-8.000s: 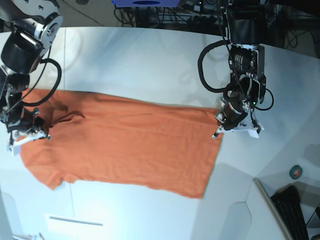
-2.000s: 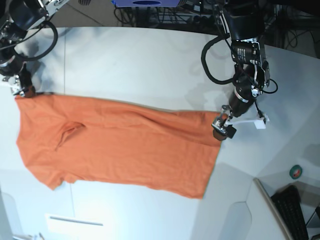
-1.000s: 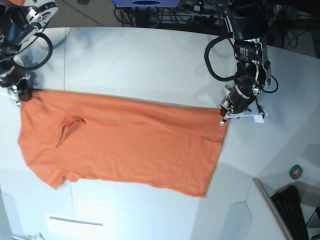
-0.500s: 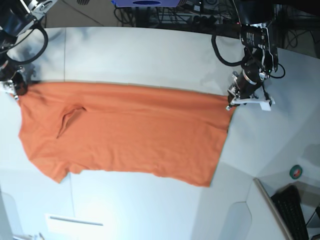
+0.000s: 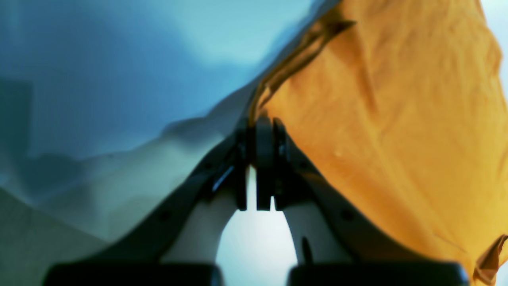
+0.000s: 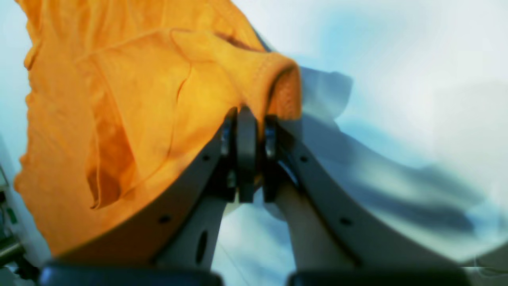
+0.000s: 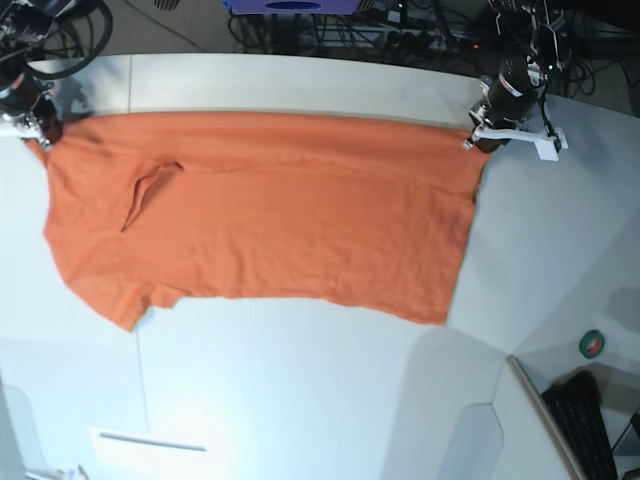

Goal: Layout the t-shirt on the table in an organized manner, then fold the t-shirt properly
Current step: 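Drag the grasped shirt edge with both grippers, then open them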

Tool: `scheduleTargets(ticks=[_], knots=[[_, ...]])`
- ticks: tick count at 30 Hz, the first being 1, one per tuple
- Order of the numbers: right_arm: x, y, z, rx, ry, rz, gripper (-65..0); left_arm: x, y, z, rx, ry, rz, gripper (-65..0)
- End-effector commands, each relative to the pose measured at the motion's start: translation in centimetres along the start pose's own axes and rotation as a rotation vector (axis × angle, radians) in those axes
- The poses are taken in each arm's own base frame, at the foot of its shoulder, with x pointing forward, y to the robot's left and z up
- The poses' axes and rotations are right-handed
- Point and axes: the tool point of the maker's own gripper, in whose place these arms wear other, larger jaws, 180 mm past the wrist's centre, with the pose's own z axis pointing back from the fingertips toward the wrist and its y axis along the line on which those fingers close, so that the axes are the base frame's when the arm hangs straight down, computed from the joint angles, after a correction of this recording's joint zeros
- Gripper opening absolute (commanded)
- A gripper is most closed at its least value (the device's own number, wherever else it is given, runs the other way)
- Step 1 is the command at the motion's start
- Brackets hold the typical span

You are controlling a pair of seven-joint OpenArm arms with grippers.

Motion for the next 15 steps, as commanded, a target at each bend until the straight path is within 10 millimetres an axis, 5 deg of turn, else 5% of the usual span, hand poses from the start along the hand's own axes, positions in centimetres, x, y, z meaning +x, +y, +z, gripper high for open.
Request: scheduleTargets(ticks=[1, 10, 15], knots=[[1.6, 0.0, 0.7, 0.003, -0.050, 0.021, -65.0, 0.9, 0.2, 0.6, 0.002, -0.033, -0.017, -65.0], [-1.2, -3.0, 2.4, -0.063, -0.004, 0.018, -65.0, 0.7, 0.5, 0.9, 0.008, -0.030, -0.020, -65.0], [-1.2, -2.9, 2.7, -0.064, -0.012, 0.024, -65.0, 0.6, 0.6, 0.9, 0.010, -0.027, -0.019, -65.0]])
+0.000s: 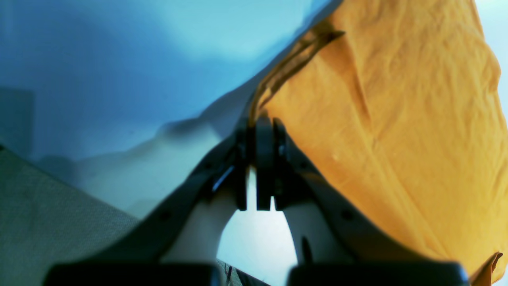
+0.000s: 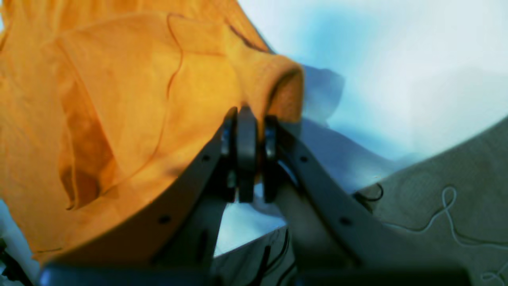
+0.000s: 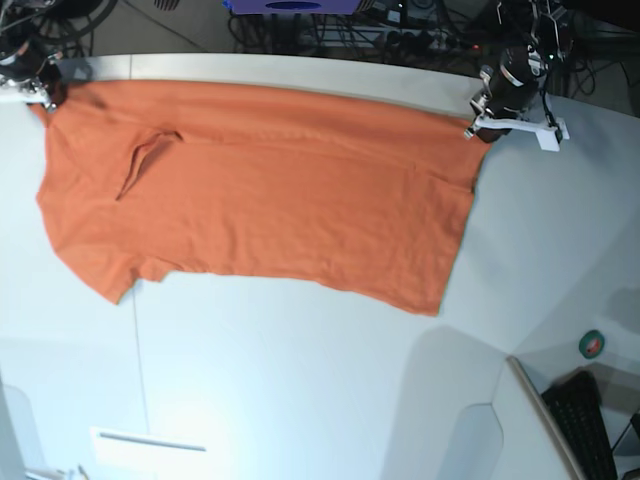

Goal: Layout the t-shirt on the table in an organized manner, then fold the t-shirt properly
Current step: 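Drag the grasped shirt edge with both grippers, then open them, then move both grippers to the opposite shirt edge corners and grasp them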

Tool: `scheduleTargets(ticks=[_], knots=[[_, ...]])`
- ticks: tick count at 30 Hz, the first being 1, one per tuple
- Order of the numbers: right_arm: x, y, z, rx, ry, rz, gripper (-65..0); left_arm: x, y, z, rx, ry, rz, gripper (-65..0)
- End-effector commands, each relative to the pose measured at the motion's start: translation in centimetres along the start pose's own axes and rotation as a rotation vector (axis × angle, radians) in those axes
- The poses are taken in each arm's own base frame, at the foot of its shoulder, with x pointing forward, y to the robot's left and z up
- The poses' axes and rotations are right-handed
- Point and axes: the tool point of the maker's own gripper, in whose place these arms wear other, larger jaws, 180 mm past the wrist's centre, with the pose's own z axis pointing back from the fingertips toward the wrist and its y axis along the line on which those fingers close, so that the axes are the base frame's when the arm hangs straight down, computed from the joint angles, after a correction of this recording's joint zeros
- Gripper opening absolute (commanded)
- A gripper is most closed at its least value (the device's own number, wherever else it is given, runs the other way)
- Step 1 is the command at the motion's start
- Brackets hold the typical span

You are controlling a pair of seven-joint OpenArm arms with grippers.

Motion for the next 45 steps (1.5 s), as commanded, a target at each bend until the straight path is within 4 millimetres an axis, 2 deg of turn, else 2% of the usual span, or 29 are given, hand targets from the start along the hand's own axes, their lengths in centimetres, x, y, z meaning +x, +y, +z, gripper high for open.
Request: scheduleTargets(ticks=[1, 18, 19, 20, 23, 25, 27, 29, 32, 34, 36, 38, 41, 42, 45], knots=[[1.7, 0.0, 0.6, 0.003, -0.050, 0.016, -65.0, 1.2, 0.0, 0.3, -0.004, -0.038, -0.010, -65.0], [1.3, -0.5, 0.8, -0.008, -0.042, 0.015, -65.0, 0.0, 1.0, 1.0, 0.017, -0.013, -0.016, -65.0], [1.3, -0.6, 0.9, -0.012, -0.041, 0.016, -64.4, 0.0, 1.0, 1.0, 0.016, -0.015, -0.017, -65.0], [1.4, -0.6, 1.0, -0.013, -0.046, 0.022, -57.6, 0.0, 1.0, 1.0, 0.016, -0.015, -0.017, -65.0], [1.7, -0.5, 1.7, -0.017, -0.061, 0.039, -41.1, 0.0, 1.1, 1.0, 0.017, -0.013, -0.017, -45.7], [1.9, -0.2, 2.4, -0.019, -0.079, 0.059, -38.7, 0.3, 1.3, 1.1, 0.024, -0.021, -0.013, -31.6], [2.4, 0.0, 3.0, -0.022, -0.099, 0.080, -38.6, 1.2, 2.6, 1.5, 0.056, -0.053, 0.015, -22.1], [2.6, 0.0, 3.3, -0.025, -0.105, 0.090, -38.3, 2.1, 4.3, 2.3, 0.099, -0.096, 0.070, -16.1], [3.1, 0.0, 3.4, -0.028, -0.119, 0.095, -38.0, 4.6, 6.3, 3.7, 0.144, -0.174, 0.096, -15.5], [4.5, -0.4, 4.1, -0.043, -0.158, 0.091, -38.0, 6.4, 6.9, 4.6, 0.159, -0.224, 0.093, -15.5], [7.1, 0.2, 4.7, -0.036, -0.230, 0.109, -38.0, 8.5, 6.7, 5.4, 0.155, -0.275, 0.070, -15.5], [10.3, 1.4, 5.0, -0.016, -0.295, 0.144, -38.0, 10.8, 5.6, 5.6, 0.129, -0.302, 0.000, -15.5], [14.8, 5.0, 3.6, 0.053, -0.332, 0.204, -37.8, 13.3, 2.2, 4.2, 0.049, -0.300, -0.124, -15.5], [16.2, 6.5, 2.9, 0.077, -0.324, 0.242, -37.8, 13.3, 1.5, 3.5, 0.031, -0.280, -0.150, -15.5], [18.4, 11.5, -0.6, 0.150, -0.245, 0.344, -37.8, 13.5, -1.7, 0.7, -0.030, -0.171, -0.222, -15.5]])
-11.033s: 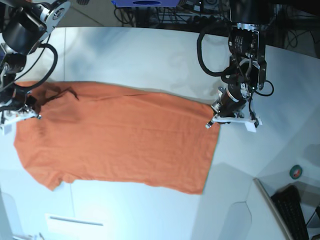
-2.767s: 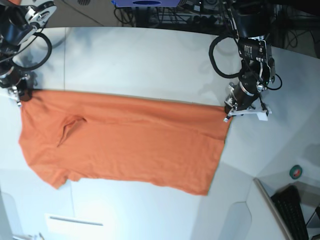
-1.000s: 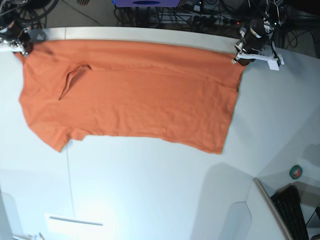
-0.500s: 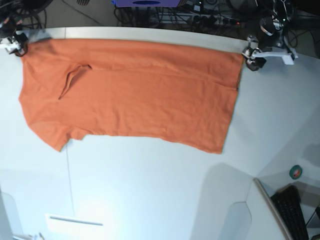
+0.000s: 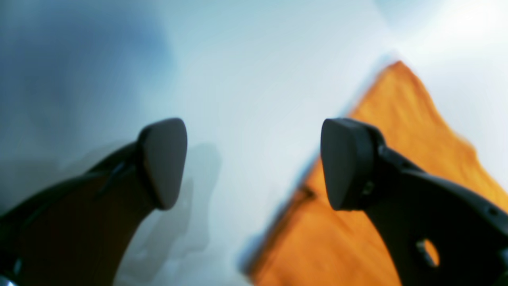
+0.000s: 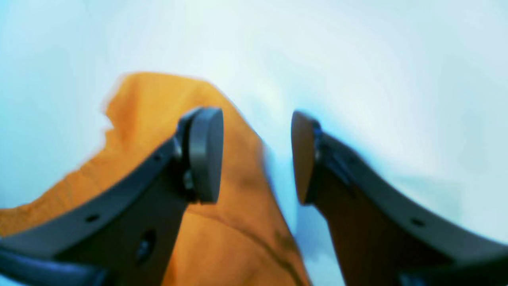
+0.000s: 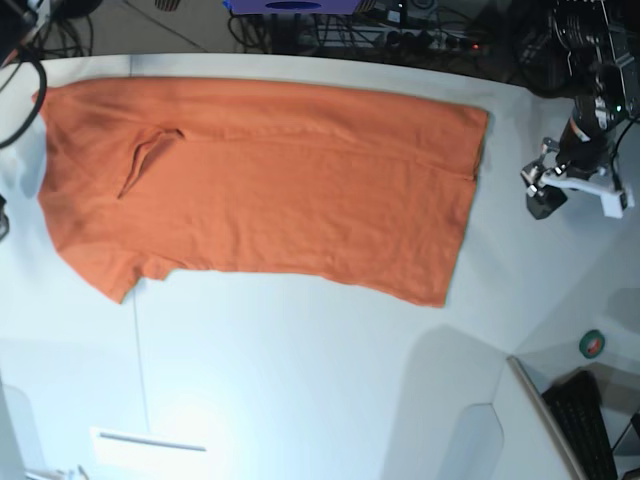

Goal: Layout the t-shirt on the table in an organized manner, then fold the t-shirt properly
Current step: 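Move both grippers to the opposite shirt edge corners and grasp them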

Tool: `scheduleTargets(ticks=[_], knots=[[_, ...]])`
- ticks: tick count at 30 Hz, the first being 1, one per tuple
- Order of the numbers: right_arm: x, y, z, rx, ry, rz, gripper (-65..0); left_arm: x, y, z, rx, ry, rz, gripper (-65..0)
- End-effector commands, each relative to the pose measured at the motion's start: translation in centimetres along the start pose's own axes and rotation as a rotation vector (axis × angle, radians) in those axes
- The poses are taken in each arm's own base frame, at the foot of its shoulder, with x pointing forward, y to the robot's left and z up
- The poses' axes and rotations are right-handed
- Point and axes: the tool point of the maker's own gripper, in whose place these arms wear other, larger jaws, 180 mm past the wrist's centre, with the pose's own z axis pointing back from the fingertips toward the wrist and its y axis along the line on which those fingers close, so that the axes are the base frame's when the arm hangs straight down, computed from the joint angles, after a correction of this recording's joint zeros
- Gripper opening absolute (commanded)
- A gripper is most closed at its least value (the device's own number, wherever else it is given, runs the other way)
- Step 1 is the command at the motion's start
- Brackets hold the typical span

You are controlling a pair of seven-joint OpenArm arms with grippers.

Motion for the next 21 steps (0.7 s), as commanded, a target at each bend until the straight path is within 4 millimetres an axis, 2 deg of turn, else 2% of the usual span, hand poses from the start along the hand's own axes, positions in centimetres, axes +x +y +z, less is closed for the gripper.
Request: scheduleTargets(ticks=[1, 5, 7, 9, 12, 16, 19, 21], knots=[[2.8, 1.1, -0.8, 0.026, -0.026, 0.035, -37.8, 1.4, -0.6, -0.6, -0.017, -0.009, -0.013, -15.5], [3.8, 5.6, -6.4, 0.088, 0.078, 0.123, -37.8, 2.3, -2.5, -2.8, -0.051, 0.065, 0.027, -15.6], [3.4, 7.1, -8.5, 0.095, 0.098, 0.167, -37.8, 3.2, -2.9, -3.3, -0.058, 0.054, 0.038, -15.6], [2.6, 7.7, -10.0, 0.088, 0.121, 0.206, -37.8, 3.9, -3.2, -3.5, -0.065, 0.043, 0.040, -15.6], [2.0, 7.8, -11.4, 0.064, 0.127, 0.237, -37.8, 4.4, -3.2, -3.6, -0.064, 0.036, 0.039, -15.6], [1.4, 6.0, -12.2, -0.022, 0.116, 0.259, -37.7, 4.4, -2.5, -3.4, -0.049, 0.040, 0.024, -15.6], [0.8, 6.2, -12.4, -0.024, 0.126, 0.309, -37.7, 4.4, -2.3, -3.4, -0.044, 0.040, 0.024, -15.6], [-0.2, 6.9, -12.7, -0.011, 0.144, 0.324, -37.7, 4.4, -2.3, -3.4, -0.045, 0.041, 0.023, -15.6]])
